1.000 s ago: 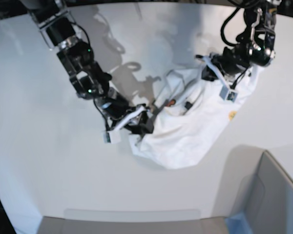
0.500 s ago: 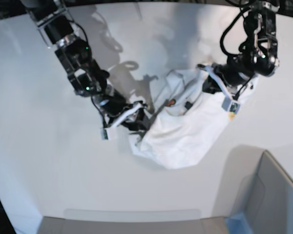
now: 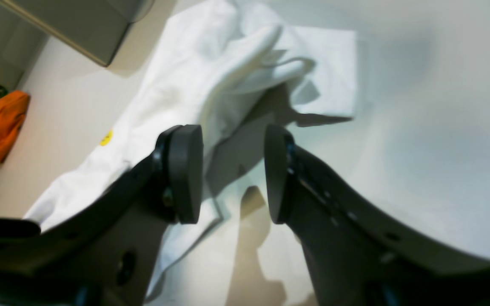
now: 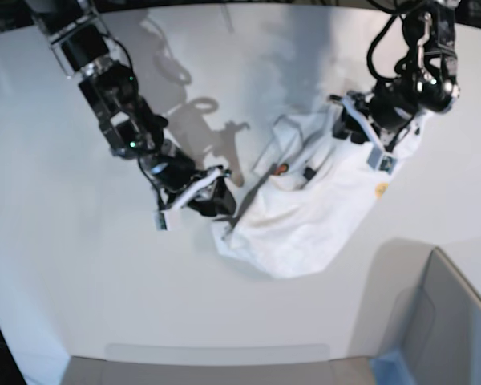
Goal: Layout the t-shirt on the table in an organized manner, then fold the t-shirt properly
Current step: 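Pull the t-shirt edge with the left gripper away from the right gripper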
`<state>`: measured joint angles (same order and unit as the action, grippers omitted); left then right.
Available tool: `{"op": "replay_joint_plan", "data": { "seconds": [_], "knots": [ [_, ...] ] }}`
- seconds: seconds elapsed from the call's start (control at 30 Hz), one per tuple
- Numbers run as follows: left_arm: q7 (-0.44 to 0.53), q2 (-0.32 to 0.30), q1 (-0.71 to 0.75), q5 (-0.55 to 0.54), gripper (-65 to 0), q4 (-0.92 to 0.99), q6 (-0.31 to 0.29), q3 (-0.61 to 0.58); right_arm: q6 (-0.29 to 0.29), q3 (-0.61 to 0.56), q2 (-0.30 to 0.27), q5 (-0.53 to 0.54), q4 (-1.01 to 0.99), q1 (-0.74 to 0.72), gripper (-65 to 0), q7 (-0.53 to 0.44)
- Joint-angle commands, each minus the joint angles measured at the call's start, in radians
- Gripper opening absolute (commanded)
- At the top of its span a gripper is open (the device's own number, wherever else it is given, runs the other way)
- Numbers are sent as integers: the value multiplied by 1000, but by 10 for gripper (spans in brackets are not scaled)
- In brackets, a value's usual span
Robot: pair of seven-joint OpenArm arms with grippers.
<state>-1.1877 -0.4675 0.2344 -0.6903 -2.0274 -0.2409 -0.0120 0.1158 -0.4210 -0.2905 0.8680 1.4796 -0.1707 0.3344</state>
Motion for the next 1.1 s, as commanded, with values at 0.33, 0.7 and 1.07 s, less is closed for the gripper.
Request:
{"op": "replay_joint_plan", "data": {
  "seconds": [0.33,0.7,1.07],
  "knots": [
    [99,-10,-3,406,-437,46,2,-197,-12,7,0,7,20,3,-405,-22],
    [121,3,-14,501,-437,113,1,-245,-12,7,0,7,20,9,-405,-22],
    [156,3,-39,501,-438,122,2,-191,-12,7,0,6,20,20,-405,-22]
  ]
}}
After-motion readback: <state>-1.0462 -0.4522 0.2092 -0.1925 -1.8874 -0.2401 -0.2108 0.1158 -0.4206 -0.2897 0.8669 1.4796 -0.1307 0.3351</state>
